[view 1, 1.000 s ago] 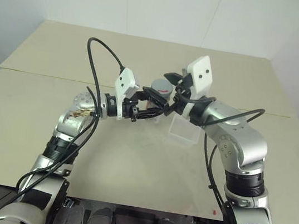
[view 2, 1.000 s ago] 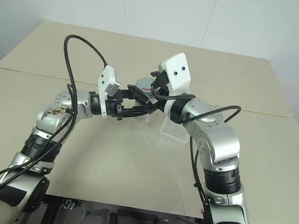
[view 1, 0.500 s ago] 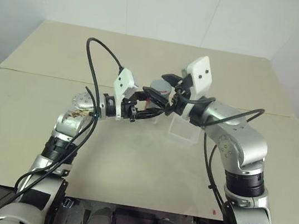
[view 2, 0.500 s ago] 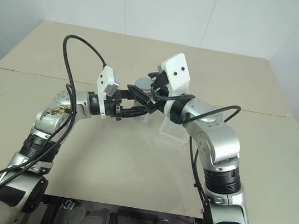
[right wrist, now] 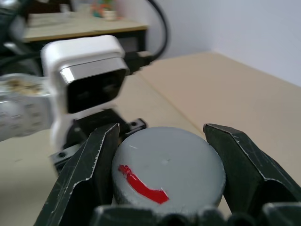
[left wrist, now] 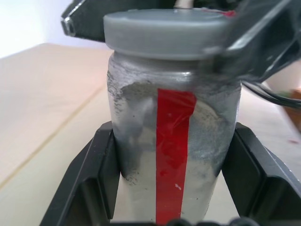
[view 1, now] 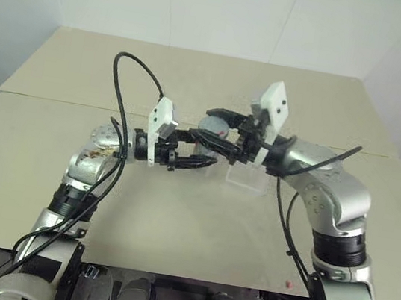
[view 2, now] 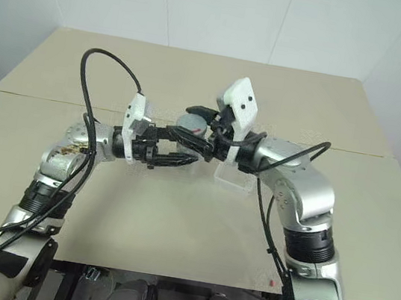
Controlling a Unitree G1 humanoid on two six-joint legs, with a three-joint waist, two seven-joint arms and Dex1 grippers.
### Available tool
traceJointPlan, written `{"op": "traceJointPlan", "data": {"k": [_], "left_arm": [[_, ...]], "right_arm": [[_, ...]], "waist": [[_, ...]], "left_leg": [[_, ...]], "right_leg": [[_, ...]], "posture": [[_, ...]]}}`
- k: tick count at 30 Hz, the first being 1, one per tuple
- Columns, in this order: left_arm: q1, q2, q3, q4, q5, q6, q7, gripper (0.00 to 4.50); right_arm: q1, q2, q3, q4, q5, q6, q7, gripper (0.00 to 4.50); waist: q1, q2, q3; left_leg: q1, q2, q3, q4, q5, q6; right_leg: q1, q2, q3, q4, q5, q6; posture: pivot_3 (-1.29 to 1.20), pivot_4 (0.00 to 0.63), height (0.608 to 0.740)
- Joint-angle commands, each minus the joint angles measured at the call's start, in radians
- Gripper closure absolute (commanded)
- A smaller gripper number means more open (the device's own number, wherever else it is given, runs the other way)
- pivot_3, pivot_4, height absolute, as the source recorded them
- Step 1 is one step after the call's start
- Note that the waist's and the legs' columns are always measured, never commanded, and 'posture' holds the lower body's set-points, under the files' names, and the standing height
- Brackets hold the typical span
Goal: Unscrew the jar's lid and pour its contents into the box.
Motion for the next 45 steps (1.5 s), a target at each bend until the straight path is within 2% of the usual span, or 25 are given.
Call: {"op": "traceJointPlan", "data": {"k": [1,7,11,15,17,22,28,34,41,45], "left_arm": [[-0.021,0.047,0.052,-0.042,-0.102,-0.007,-0.135,1.8],[-0.026,0.1,0.061,-0.083,-0.22,0.06,-0.31,1.8],[-0.03,0.109,0.067,-0.109,-0.247,0.082,-0.338,1.8],[-0.026,0.103,0.066,-0.111,-0.231,0.063,-0.317,1.8],[-0.017,0.102,0.062,-0.115,-0.223,0.055,-0.31,1.8],[0.008,0.09,0.063,-0.131,-0.211,0.039,-0.273,1.8],[0.055,0.062,0.056,-0.146,-0.18,0.005,-0.205,1.8],[0.132,0.033,0.088,-0.171,-0.162,-0.036,-0.084,1.8],[0.163,-0.061,0.131,-0.201,-0.146,-0.048,0.155,1.8],[0.169,-0.138,0.138,-0.192,-0.076,-0.084,0.346,1.8]], "right_arm": [[0.008,-0.073,-0.025,0.007,0.09,-0.075,0.258,1.65],[-0.022,-0.106,-0.003,0.077,0.148,-0.128,0.48,1.65],[-0.028,-0.11,0.017,0.095,0.147,-0.144,0.538,1.65],[-0.033,-0.097,0.023,0.107,0.131,-0.156,0.529,1.65],[-0.038,-0.091,0.022,0.107,0.128,-0.157,0.513,1.65],[-0.051,-0.074,0.015,0.104,0.113,-0.152,0.455,0.05],[-0.06,-0.045,-0.007,0.082,0.086,-0.142,0.337,0.02],[-0.022,-0.066,-0.042,0.048,0.08,-0.125,0.249,0.02],[0.047,-0.061,-0.057,-0.041,0.071,-0.081,0.09,0.02],[0.082,-0.031,-0.071,-0.105,0.07,-0.056,-0.032,0.02]], "waist": [[-0.001,0.0,0.0],[-0.005,0.0,0.0],[-0.004,0.0,0.0],[0.001,0.0,0.0],[0.001,0.0,0.0],[0.001,0.0,0.0],[0.001,0.0,0.0],[0.003,0.0,0.0],[0.01,0.0,0.0],[0.011,0.0,0.0]], "left_leg": [[0.0,0.0,0.0,0.0,0.0,0.0],[0.002,0.001,-0.001,0.0,0.0,0.0],[0.002,0.001,-0.003,0.0,0.0,0.0],[0.002,0.0,-0.004,0.0,0.0,0.0],[0.002,0.0,-0.004,0.0,0.0,0.0],[0.002,0.001,-0.004,0.0,0.0,0.0],[0.002,0.001,-0.004,0.0,0.0,0.0],[0.002,0.001,-0.004,0.0,0.0,0.0],[0.002,0.0,-0.005,0.001,0.0,0.0],[0.002,0.0,-0.005,0.0,0.0,0.0]], "right_leg": [[0.0,0.0,0.0,-0.001,0.0,0.0],[0.0,0.001,0.001,-0.001,0.0,0.0],[0.0,0.001,0.002,0.0,0.0,0.0],[0.0,0.001,0.002,0.0,0.0,0.0],[0.0,0.001,0.002,0.0,0.0,0.0],[0.0,0.001,0.002,0.0,0.0,0.0],[0.0,0.001,0.002,0.001,0.0,0.0],[0.0,0.001,0.002,0.001,0.0,0.0],[0.001,0.0,0.002,0.0,0.0,0.0],[0.001,0.0,0.002,0.0,0.0,0.0]], "posture": [[0.0,0.15,0.74],[0.0,0.15,0.74],[0.0,0.15,0.74],[0.0,0.15,0.74],[0.0,0.15,0.74],[0.0,0.15,0.74],[0.0,0.15,0.74],[0.0,0.15,0.74],[0.0,0.15,0.74],[0.0,0.15,0.74]]}}
